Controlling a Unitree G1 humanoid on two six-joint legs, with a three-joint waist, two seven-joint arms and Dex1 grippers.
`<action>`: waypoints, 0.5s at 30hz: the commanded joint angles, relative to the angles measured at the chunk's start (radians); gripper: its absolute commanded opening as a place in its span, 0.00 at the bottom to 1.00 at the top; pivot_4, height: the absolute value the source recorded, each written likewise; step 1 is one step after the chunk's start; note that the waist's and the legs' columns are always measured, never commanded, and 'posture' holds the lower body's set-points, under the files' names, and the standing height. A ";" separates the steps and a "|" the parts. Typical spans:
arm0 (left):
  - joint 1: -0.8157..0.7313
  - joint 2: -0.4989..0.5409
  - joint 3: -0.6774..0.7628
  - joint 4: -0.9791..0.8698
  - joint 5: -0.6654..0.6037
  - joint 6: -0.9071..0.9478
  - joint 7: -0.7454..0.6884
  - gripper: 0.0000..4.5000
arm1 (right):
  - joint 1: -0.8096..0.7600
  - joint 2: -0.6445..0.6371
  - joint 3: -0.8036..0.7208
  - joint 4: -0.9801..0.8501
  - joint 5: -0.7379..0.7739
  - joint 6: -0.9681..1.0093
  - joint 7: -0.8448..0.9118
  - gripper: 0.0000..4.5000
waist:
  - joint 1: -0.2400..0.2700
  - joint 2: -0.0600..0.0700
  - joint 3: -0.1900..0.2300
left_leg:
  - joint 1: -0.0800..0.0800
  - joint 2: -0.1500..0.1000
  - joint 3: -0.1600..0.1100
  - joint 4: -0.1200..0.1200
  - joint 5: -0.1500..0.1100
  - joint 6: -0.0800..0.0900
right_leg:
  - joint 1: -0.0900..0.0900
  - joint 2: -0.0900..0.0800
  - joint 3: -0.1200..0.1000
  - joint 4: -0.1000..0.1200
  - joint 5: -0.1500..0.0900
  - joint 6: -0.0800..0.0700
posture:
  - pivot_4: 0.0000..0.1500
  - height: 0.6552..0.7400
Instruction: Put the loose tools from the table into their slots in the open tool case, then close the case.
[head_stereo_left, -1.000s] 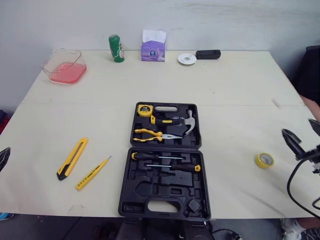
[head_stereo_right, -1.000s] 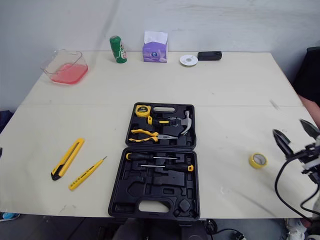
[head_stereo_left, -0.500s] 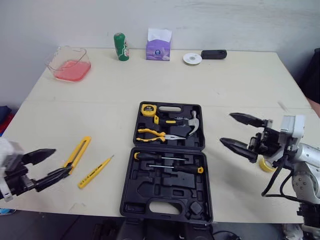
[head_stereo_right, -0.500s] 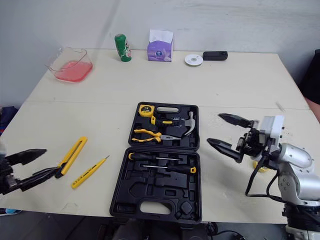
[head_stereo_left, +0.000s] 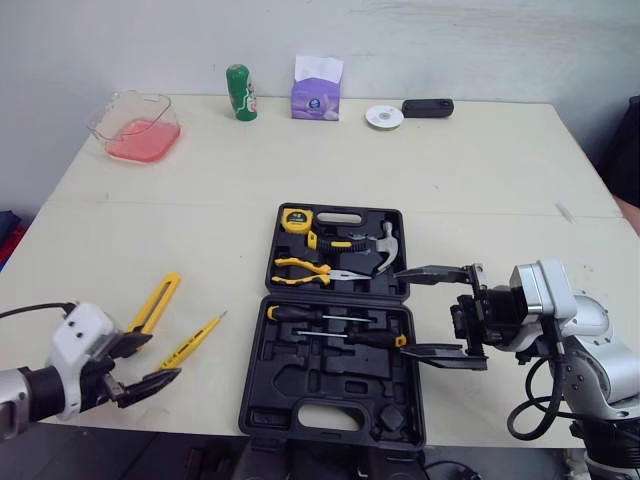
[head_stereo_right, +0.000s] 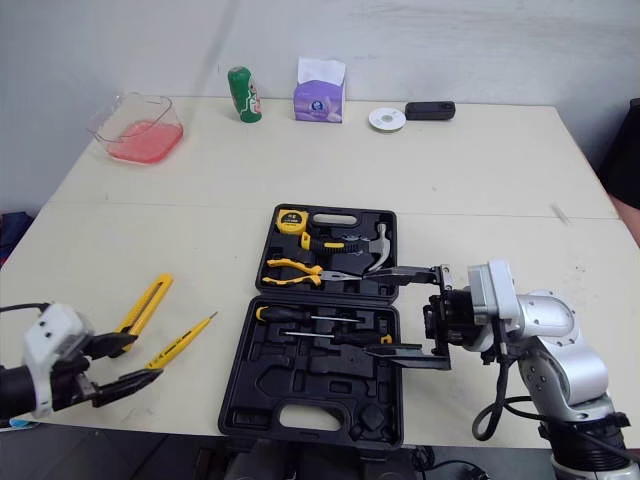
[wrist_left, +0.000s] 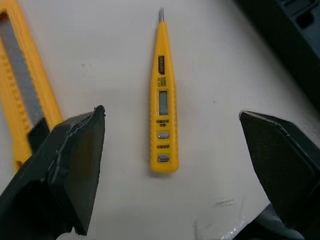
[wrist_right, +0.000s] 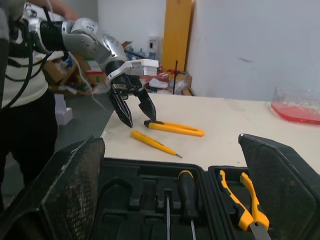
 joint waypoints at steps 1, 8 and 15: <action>-0.011 -0.025 -0.032 -0.004 0.058 -0.055 0.023 1.00 | 0.010 -0.020 -0.002 0.003 -0.016 -0.005 0.034 0.99 | 0.000 0.000 0.000 | 0.000 0.000 0.000 0.000 0.000 0.000 | 0.000 0.000 0.000 0.000 0.000 0.000 | 1.00 1.00; -0.087 -0.058 -0.148 0.072 0.128 -0.094 0.041 1.00 | -0.010 -0.003 -0.003 0.027 -0.059 -0.041 0.021 0.99 | -0.002 0.000 0.000 | 0.001 0.000 0.000 0.001 0.000 0.000 | 0.000 0.000 0.000 0.002 0.000 0.000 | 1.00 1.00; -0.121 -0.106 -0.216 0.075 0.179 -0.111 0.102 1.00 | -0.004 0.003 -0.011 0.028 -0.081 -0.054 0.004 0.99 | 0.000 0.001 0.000 | 0.001 0.000 0.000 0.002 0.000 0.000 | 0.001 0.000 0.000 0.002 0.000 0.000 | 1.00 1.00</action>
